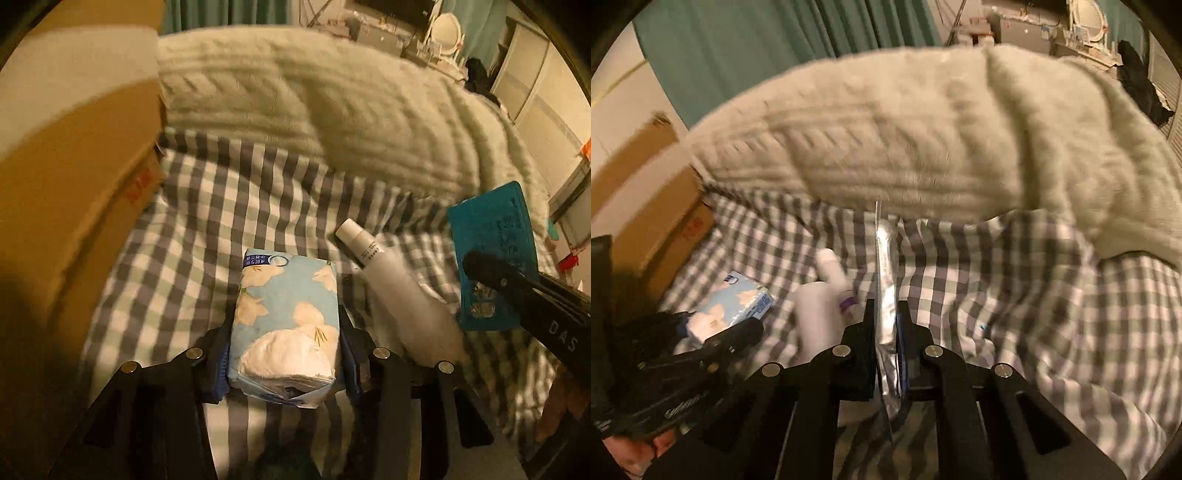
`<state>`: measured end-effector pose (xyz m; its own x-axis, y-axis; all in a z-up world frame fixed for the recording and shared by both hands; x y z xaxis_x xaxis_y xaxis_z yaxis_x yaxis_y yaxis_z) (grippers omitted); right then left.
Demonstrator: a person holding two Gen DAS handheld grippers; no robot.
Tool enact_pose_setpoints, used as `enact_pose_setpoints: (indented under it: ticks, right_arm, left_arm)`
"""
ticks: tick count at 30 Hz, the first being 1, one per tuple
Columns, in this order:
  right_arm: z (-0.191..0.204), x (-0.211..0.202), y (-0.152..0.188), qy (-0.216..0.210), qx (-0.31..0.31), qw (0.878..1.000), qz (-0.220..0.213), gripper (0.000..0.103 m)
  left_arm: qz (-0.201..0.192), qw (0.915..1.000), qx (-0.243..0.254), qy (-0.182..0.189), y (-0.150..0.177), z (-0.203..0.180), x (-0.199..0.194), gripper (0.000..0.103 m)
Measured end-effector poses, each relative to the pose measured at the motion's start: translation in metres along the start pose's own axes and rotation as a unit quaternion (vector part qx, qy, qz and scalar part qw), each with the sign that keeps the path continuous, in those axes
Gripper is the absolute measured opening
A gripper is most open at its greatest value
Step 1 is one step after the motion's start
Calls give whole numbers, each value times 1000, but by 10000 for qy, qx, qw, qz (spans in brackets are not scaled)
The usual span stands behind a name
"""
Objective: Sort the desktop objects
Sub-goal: 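Grasp the blue tissue pack with the left tool while the right grasps a silver foil packet, then carry tissue pack and foil packet into the cardboard box and open both tools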
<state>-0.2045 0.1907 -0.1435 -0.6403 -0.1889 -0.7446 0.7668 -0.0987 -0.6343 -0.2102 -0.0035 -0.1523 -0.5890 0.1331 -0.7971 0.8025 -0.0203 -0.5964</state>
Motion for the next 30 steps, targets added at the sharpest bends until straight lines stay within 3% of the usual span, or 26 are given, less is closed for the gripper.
enact_pose_setpoints:
  ticks: [7,13,17,20,23,28,30]
  right_arm:
    - [11,-55,-5,-236,-52,9991,-363,8]
    - [55,-107,-35,-529,-329,9941,-891,8]
    - [94,-143,-58,-608,-736,9879,-1225,8]
    - [122,-159,-78,-735,-967,9828,-1393,8]
    - [158,-166,-96,-986,-1247,9764,-1463,8]
    - [234,-147,-113,-1579,-1655,9637,-1375,8]
    - [256,-133,-116,-1694,-1769,9609,-1294,8]
  left_arm:
    - [-679,9976,29,-119,-11,4,-60,47]
    - [-1360,9906,151,-9,-34,-13,-125,48]
    - [-1935,9811,-13,37,-68,-8,-171,48]
    - [-2319,9723,-282,-3,-86,22,-217,48]
    - [-2579,9640,-550,-353,-95,59,-245,48]
    - [-2397,9589,-1043,-1106,-81,132,-242,48]
    - [-2226,9599,-1228,-1178,-77,151,-227,48]
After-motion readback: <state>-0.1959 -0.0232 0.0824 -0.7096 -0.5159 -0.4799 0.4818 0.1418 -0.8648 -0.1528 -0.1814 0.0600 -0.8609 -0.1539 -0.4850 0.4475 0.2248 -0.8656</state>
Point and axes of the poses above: each gripper's, at about its wrist camera, not at the fingertips, and x roughly the way its jaws point, z to its left, y to its underside, the point moved 4 cm from there along x, roughly the way its jaws point, and after that the axes turned 7 degrees about -z, right-handed, at the moved point
